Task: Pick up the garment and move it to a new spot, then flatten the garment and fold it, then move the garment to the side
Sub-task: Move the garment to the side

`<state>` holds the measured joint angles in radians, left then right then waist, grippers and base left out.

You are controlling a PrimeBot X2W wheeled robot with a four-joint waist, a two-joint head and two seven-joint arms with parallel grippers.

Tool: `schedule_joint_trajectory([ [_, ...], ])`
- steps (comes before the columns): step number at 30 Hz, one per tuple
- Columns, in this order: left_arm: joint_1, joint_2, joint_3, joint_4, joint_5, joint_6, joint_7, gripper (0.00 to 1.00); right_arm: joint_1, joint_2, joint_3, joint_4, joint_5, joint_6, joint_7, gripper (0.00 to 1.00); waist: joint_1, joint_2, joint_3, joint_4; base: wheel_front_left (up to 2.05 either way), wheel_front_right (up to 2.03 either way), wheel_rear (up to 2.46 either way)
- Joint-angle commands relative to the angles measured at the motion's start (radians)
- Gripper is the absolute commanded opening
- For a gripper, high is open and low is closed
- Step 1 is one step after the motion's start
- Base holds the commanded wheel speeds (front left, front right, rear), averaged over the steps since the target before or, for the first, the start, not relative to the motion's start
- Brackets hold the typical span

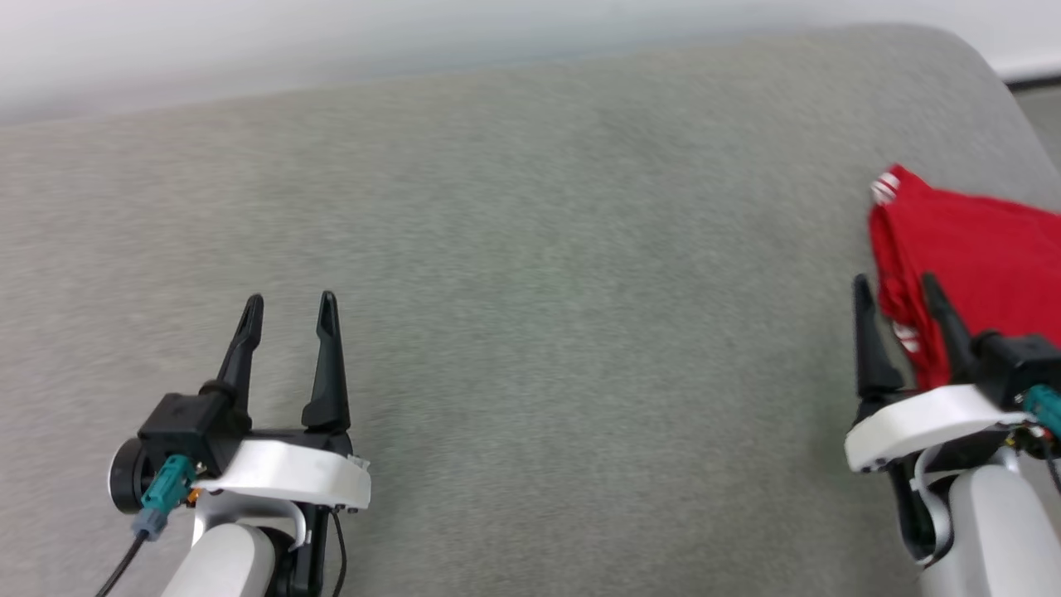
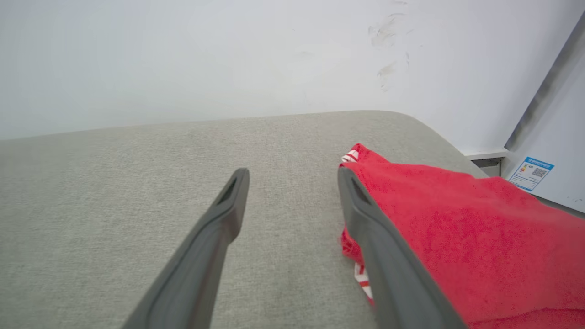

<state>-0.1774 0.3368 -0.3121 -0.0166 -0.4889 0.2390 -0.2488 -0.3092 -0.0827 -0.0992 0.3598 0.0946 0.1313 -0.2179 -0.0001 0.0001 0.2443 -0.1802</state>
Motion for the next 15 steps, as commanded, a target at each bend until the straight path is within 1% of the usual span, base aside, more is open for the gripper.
schedule_joint_trajectory([
  [1, 0.012, -0.006, 0.004, 0.008, 0.005, 0.004, -0.006, 1.0, 0.03, 0.006, 0.016, -0.03, 0.015, -0.001, 0.005, 1.0, 0.0001, -0.0001, -0.063, 0.077, 0.0, 0.0, 0.0],
  [7, 0.058, 0.003, 0.031, 0.041, 0.019, 0.006, -0.013, 1.0, 0.114, 0.021, 0.073, -0.161, 0.043, -0.001, 0.043, 1.0, 0.0001, -0.0001, -0.121, 0.146, 0.0, 0.0, 0.0],
  [11, 0.089, 0.021, 0.043, 0.058, 0.029, -0.015, -0.016, 1.0, 0.171, 0.026, 0.081, -0.243, 0.043, -0.001, 0.082, 1.0, 0.0001, -0.0001, -0.162, 0.166, 0.0, 0.0, 0.0],
  [15, 0.127, 0.025, 0.042, 0.067, 0.038, -0.034, -0.017, 1.0, 0.239, 0.027, 0.079, -0.321, 0.035, -0.001, 0.127, 1.0, 0.0001, -0.0001, -0.211, 0.174, 0.0, 0.0, 0.0],
])
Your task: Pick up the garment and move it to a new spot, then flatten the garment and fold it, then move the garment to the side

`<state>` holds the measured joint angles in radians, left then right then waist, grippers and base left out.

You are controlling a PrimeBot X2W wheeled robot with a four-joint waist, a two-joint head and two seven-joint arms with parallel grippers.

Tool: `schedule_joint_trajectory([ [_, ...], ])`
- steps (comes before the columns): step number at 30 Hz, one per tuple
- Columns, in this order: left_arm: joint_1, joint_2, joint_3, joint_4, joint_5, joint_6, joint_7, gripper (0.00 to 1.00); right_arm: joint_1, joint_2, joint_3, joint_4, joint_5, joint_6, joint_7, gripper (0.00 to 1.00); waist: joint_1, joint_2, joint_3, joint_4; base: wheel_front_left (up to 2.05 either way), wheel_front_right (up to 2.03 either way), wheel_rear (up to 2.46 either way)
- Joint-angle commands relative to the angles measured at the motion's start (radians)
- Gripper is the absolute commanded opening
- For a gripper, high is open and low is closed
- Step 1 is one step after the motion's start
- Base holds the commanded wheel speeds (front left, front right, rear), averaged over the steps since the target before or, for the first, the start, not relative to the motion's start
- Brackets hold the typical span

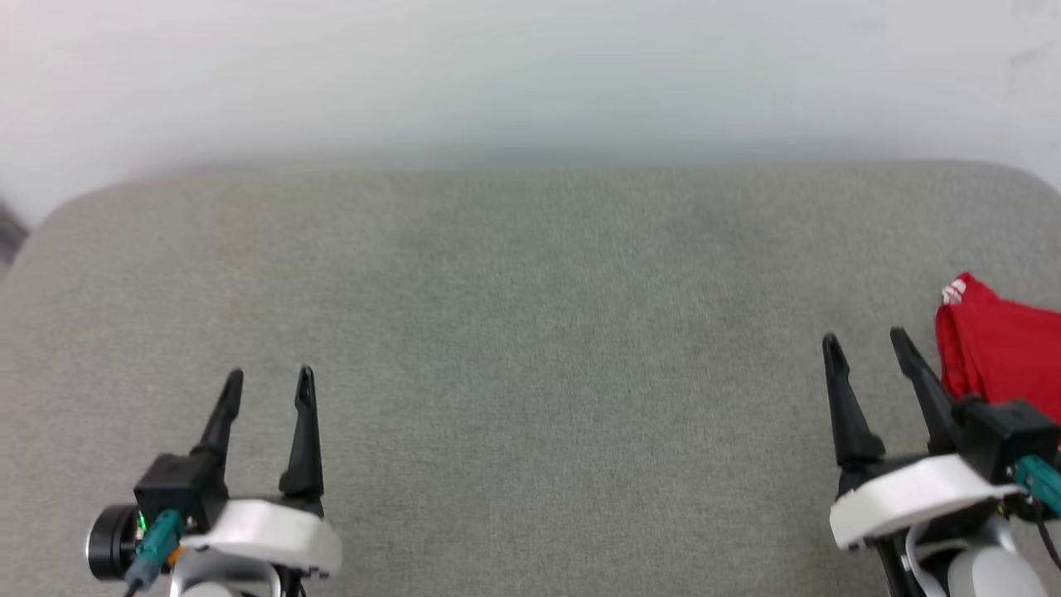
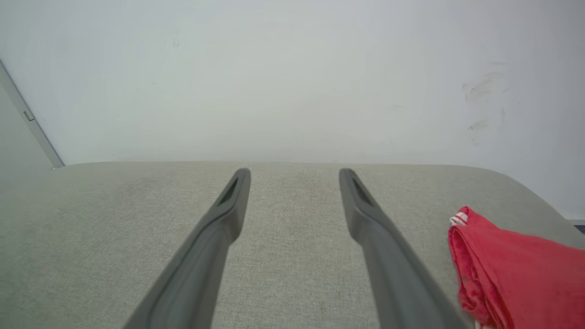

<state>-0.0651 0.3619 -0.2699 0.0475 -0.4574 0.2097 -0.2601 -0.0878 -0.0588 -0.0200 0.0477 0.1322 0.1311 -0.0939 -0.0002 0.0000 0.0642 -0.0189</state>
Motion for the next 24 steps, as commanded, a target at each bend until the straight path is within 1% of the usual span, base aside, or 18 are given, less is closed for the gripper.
schedule_joint_trajectory([
  [1, 0.026, 0.002, 0.001, 0.002, 0.006, -0.007, -0.006, 1.0, 0.037, 0.004, 0.002, -0.028, -0.002, -0.001, 0.013, 1.0, 0.0002, 0.0, -0.042, 0.012, 0.0, 0.0, 0.0],
  [4, 0.059, 0.005, 0.004, 0.005, 0.009, -0.011, -0.006, 1.0, 0.093, 0.006, 0.008, -0.075, 0.0, -0.001, 0.043, 1.0, 0.0002, 0.0, -0.072, 0.006, 0.0, 0.0, 0.0],
  [11, 0.096, -0.004, -0.002, 0.009, 0.012, -0.014, -0.006, 1.0, 0.164, 0.009, 0.016, -0.152, 0.01, -0.001, 0.082, 1.0, 0.0002, 0.0, -0.09, -0.005, 0.0, 0.0, 0.0],
  [24, 0.083, -0.008, -0.013, 0.027, 0.015, -0.018, -0.006, 1.0, 0.149, 0.011, 0.018, -0.156, 0.016, -0.001, 0.083, 1.0, 0.0002, 0.0, -0.084, -0.009, 0.0, 0.0, 0.0],
])
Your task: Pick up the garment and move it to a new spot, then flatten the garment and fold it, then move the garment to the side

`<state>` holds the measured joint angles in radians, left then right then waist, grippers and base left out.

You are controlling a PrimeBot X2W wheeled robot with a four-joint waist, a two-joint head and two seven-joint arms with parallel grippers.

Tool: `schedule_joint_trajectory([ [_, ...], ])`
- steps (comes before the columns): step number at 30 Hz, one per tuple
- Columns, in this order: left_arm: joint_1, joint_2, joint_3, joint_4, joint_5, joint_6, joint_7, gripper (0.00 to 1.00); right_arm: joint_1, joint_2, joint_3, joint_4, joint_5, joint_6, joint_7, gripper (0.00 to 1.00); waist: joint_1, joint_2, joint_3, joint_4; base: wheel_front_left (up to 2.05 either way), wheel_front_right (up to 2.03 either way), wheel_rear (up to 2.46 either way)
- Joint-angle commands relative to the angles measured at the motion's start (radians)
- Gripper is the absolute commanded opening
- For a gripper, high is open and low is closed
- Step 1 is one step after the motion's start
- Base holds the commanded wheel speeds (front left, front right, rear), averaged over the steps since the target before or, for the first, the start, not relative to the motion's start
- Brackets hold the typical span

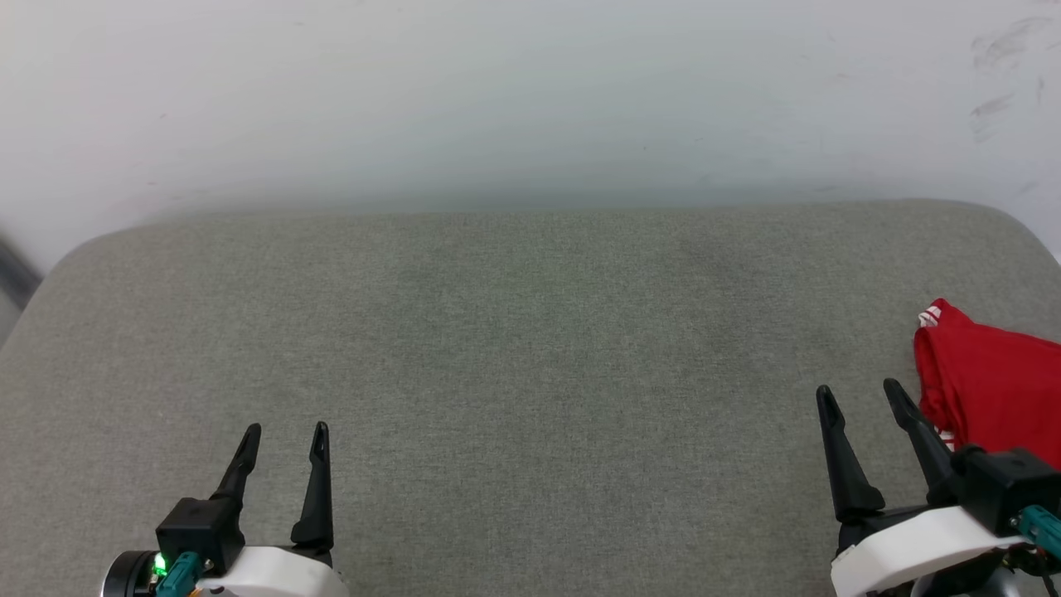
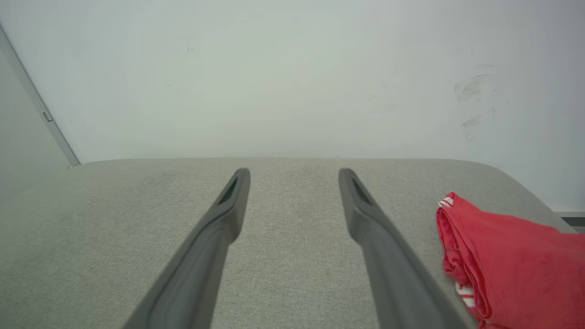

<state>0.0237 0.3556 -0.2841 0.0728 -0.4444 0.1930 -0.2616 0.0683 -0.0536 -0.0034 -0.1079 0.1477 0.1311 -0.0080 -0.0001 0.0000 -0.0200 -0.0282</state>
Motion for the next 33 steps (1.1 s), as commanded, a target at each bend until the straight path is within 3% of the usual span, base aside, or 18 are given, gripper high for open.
schedule_joint_trajectory([
  [1, -0.008, 0.0, 0.0, 0.002, 0.002, -0.002, -0.004, 1.0, -0.008, 0.006, 0.001, 0.001, -0.001, -0.001, -0.001, 1.0, 0.0001, 0.0, 0.001, 0.001, 0.0, 0.0, 0.0],
  [3, -0.013, 0.001, -0.003, 0.005, 0.005, -0.003, -0.004, 1.0, -0.012, 0.005, 0.0, 0.002, -0.001, -0.001, -0.004, 1.0, 0.0001, 0.0, 0.002, 0.004, 0.0, 0.0, 0.0],
  [4, -0.007, 0.001, -0.004, 0.004, 0.0, -0.001, 0.0, 0.0, -0.002, 0.0, 0.0, 0.003, 0.0, 0.0, -0.001, 0.0, 0.0001, 0.0, 0.003, 0.004, 0.0, 0.0, 0.0],
  [7, 0.005, -0.015, -0.007, 0.024, -0.008, -0.003, 0.005, 0.0, 0.01, 0.0, 0.002, 0.027, 0.008, 0.0, -0.002, 0.0, 0.0001, 0.0, 0.003, 0.004, 0.0, 0.0, 0.0],
  [33, -0.044, -0.098, 0.112, 0.075, -0.396, -0.107, 0.114, 0.0, -0.053, -0.023, -0.004, 0.129, 0.508, 0.0, 0.014, 0.0, 0.0001, 0.0, 0.007, 0.009, 0.0, 0.0, 0.0],
])
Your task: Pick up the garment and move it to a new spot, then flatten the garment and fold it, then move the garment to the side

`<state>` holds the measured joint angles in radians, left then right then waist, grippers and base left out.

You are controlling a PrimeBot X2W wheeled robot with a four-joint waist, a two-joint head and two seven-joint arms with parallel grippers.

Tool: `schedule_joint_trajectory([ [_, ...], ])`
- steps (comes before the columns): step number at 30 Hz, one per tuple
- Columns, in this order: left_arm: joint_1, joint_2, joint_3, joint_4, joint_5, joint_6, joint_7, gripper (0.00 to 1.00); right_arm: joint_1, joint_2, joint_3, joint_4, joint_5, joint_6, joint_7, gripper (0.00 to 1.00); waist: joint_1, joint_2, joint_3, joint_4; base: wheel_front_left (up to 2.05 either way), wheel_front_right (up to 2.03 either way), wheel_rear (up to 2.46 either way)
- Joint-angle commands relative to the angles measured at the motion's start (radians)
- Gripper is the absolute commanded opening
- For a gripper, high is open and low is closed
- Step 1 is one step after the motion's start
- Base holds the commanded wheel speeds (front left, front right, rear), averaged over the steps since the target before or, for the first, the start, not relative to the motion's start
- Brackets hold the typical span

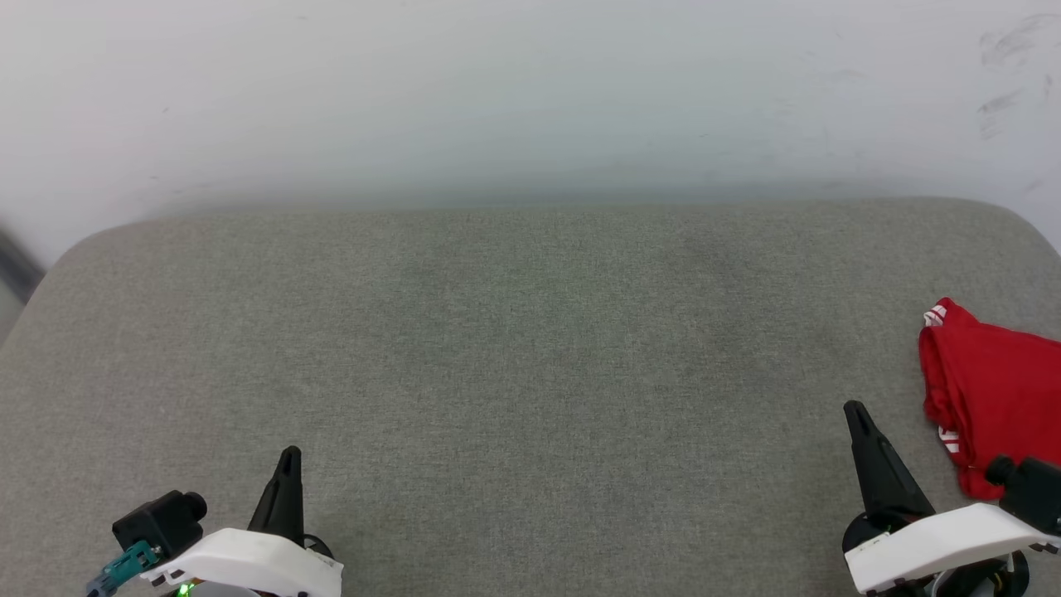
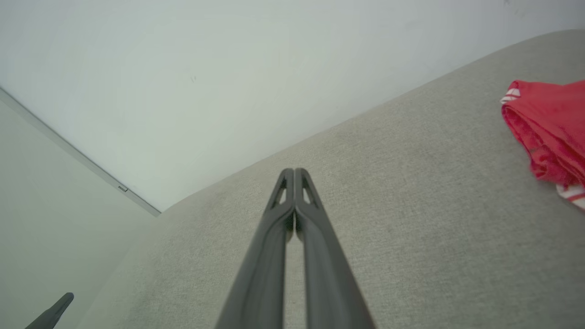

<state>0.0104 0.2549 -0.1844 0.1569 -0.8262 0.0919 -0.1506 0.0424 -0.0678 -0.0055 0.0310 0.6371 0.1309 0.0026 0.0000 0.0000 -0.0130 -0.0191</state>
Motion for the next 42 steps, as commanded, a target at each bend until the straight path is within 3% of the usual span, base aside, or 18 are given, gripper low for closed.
schedule_joint_trajectory([
  [1, -0.033, 0.0, 0.016, -0.007, -0.026, -0.009, 0.007, 0.0, -0.029, -0.01, -0.002, -0.006, 0.035, 0.0, 0.004, 0.0, 0.0, 0.0, 0.0, 0.0, 0.0, 0.0, 0.0],
  [42, -0.082, -0.1, 0.156, 0.041, -0.439, -0.124, 0.135, 0.0, -0.096, -0.017, -0.031, 0.109, 0.556, 0.0, 0.039, 0.0, 0.0, 0.0, 0.007, 0.008, 0.0, 0.0, 0.0],
])
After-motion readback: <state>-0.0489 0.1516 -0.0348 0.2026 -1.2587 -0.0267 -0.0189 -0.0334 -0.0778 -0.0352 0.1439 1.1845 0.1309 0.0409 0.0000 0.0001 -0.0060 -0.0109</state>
